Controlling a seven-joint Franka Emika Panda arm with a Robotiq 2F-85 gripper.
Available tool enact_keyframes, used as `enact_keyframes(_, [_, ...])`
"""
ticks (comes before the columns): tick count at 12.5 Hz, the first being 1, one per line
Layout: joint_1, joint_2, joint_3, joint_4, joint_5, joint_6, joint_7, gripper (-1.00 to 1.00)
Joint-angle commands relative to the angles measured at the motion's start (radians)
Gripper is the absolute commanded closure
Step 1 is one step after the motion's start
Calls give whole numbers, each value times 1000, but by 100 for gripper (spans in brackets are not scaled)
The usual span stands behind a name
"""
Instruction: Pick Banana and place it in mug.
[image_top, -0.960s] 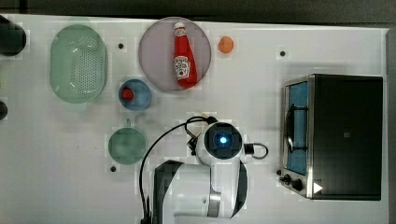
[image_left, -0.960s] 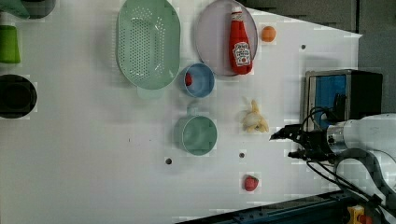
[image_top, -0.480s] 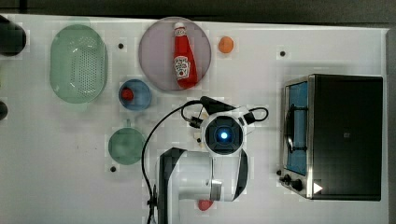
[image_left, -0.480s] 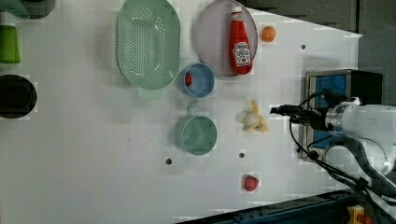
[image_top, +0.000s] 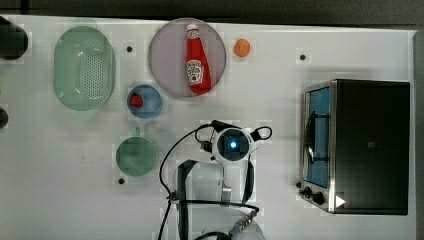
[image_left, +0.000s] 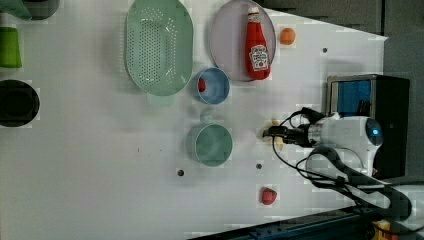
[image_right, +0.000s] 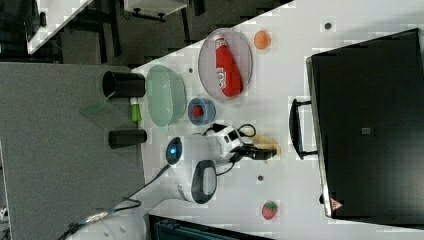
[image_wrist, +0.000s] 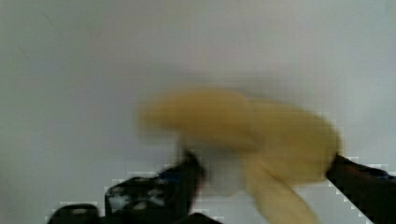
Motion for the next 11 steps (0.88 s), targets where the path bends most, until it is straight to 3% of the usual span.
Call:
enact_keyframes(1, [-4,-32,9,15,2,38,-51,-100])
enact_keyframes(2, [-4,-25,11,15,2,39,-48,-93])
enact_keyframes(8, [-5,-43,14,18,3,47,-46,45])
enact_keyframes(11, [-7,-132,10,16,2,8,-46,45])
